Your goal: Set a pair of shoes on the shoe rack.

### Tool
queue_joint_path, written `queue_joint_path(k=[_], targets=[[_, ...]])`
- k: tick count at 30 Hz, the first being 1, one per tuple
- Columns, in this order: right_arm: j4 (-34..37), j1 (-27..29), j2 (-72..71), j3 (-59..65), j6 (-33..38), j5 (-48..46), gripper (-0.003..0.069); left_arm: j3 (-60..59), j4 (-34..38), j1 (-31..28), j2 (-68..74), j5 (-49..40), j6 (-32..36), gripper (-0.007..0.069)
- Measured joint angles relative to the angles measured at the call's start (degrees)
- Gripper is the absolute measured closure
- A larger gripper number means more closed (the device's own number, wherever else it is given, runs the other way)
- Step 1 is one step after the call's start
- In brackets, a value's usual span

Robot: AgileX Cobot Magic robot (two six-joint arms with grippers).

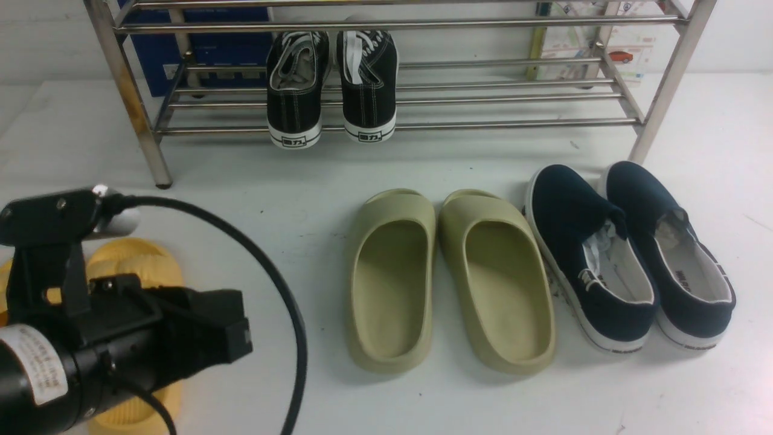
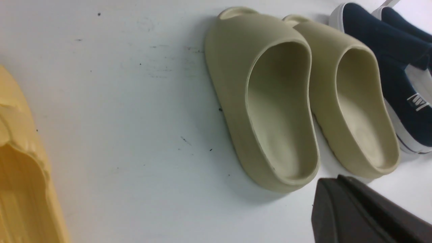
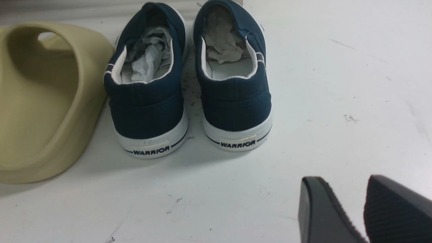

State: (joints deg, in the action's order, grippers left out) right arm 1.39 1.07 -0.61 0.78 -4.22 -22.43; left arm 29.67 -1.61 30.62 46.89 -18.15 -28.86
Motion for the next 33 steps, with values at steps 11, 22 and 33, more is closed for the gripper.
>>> queue_joint_path(k=[11,22,33], targets=[[0.0,0.0,0.0,0.0,0.0,0.0,0.0419,-1.0,-2.8,0.0,-0.4,0.8,1.2,0.0638],[0.0,0.0,0.0,0.0,0.0,0.0,0.0419,-18.9,8.9,-13.8,-28.6,17.4,22.5,0.0638],[0.0,0.0,0.0,0.0,0.0,0.0,0.0419,-30.9,10.4,-32.7,-47.5,6.3,18.4,0.0638]])
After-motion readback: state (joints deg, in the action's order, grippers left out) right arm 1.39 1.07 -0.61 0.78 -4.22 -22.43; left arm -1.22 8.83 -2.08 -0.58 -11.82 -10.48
